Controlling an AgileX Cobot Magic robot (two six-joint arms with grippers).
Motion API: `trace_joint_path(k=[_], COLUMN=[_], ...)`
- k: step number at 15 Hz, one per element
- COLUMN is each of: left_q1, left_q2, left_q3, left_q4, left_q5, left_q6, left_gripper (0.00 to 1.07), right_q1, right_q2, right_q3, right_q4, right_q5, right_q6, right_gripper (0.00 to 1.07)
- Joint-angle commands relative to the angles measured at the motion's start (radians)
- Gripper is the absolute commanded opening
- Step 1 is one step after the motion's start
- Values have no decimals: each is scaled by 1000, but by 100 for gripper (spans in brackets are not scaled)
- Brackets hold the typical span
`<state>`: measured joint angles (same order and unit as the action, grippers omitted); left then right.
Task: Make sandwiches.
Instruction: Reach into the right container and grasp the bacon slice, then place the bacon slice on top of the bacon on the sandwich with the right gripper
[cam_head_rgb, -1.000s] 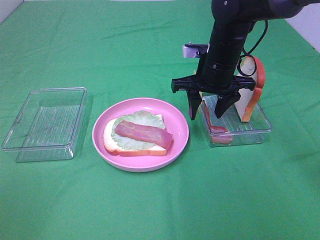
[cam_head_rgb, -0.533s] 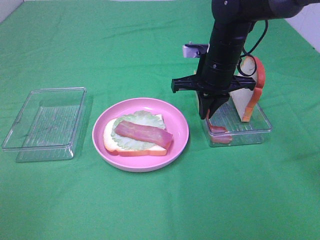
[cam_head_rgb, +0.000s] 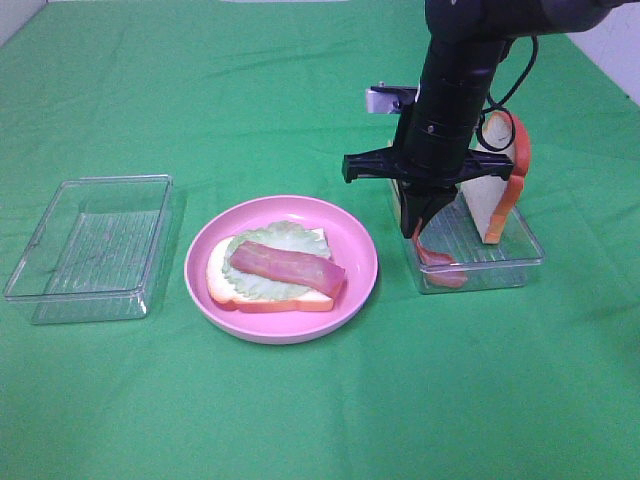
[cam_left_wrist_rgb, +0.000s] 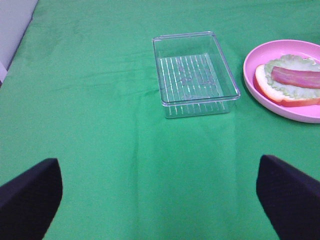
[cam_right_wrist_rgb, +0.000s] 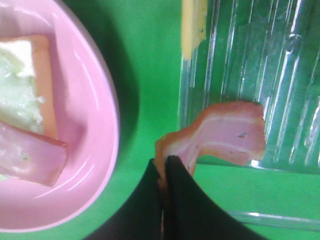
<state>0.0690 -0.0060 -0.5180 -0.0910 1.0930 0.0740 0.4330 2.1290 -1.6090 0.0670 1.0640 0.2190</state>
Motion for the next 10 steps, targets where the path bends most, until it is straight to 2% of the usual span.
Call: trace_joint_path(k=[1, 4, 7, 9, 10], left_q1=[-5, -5, -5, -5, -5], left_q2=[-15, -15, -15, -15, -15], left_q3=[2, 2, 2, 2, 2], left_q4=[-10, -10, -11, -11, -11], left_q5=[-15, -15, -15, -15, -15], left_q6=[-8, -8, -8, -8, -8], left_gripper=[101, 101, 101, 101, 101], right_q1=[0, 0, 1, 1, 14], right_q2=[-70, -173, -241, -259, -249], right_q3=[-2, -2, -2, -2, -2], right_q4=[40, 69, 189, 368, 559], right_q5=[43, 58, 68, 29, -28], right_q6=[-7, -10, -51, -167, -297], right_gripper=[0, 0, 0, 0, 0])
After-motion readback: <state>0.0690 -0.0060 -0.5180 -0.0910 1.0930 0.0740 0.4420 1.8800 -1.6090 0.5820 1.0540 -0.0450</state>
